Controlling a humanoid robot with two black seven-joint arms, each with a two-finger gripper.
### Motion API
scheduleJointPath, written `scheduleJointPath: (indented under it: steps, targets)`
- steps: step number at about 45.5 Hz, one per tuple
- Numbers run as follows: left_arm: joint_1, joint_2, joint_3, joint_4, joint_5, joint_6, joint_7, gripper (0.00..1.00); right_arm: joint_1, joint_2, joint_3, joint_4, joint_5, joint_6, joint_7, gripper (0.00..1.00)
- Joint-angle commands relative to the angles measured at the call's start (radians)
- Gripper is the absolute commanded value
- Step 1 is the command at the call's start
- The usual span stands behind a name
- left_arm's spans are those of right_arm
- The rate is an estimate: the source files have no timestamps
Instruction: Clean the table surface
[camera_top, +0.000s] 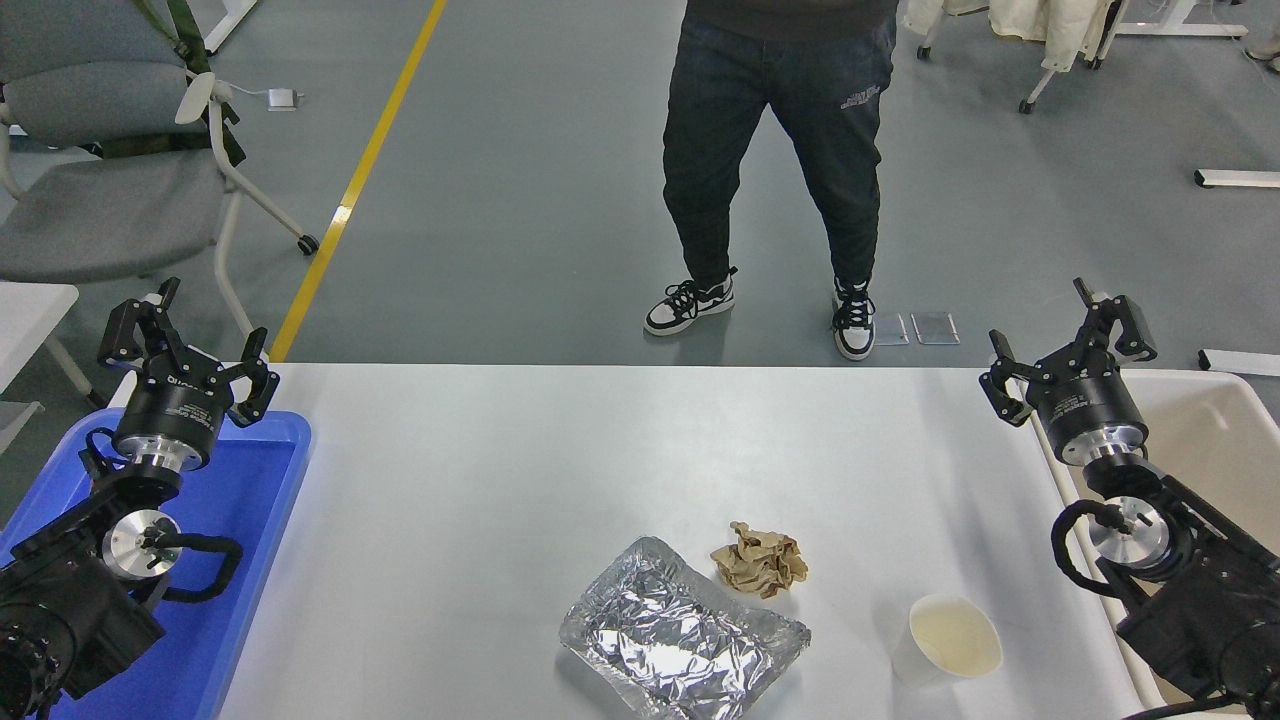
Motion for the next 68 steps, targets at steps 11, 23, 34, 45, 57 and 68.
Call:
scheduleJointPath:
  steps: [11, 23, 34, 45, 57, 68]
  targets:
    - [0.000, 0.000, 0.000, 0.000, 0.000, 0.000, 0.000, 1.00, -0.010, 0.002, 0.000, -0.003, 0.000, 0.000, 0.000, 1.00]
    - [0.000, 0.000, 0.000, 0.000, 0.000, 0.000, 0.000, 1.00, 0.001, 0.002, -0.003, 0.006, 0.000, 0.003, 0.000, 1.00]
    - [0.000, 0.000, 0.000, 0.000, 0.000, 0.000, 0.000, 1.00, 0.008, 0.003, 0.008, 0.005, 0.000, 0.006, -0.002, 1.00]
    - [0.000, 0.000, 0.000, 0.000, 0.000, 0.000, 0.000, 1.00, 0.033, 0.000, 0.005, 0.005, 0.000, 0.001, 0.000, 1.00]
    - [0.000, 0.000, 0.000, 0.000, 0.000, -0.002, 0.000, 1.00, 0.025, -0.001, 0.011, 0.014, 0.005, -0.002, -0.018, 1.00]
    - [-0.002, 0.000, 0.000, -0.002, 0.000, -0.003, 0.000, 1.00, 0.030, -0.026, -0.001, 0.035, 0.017, 0.001, -0.101, 1.00]
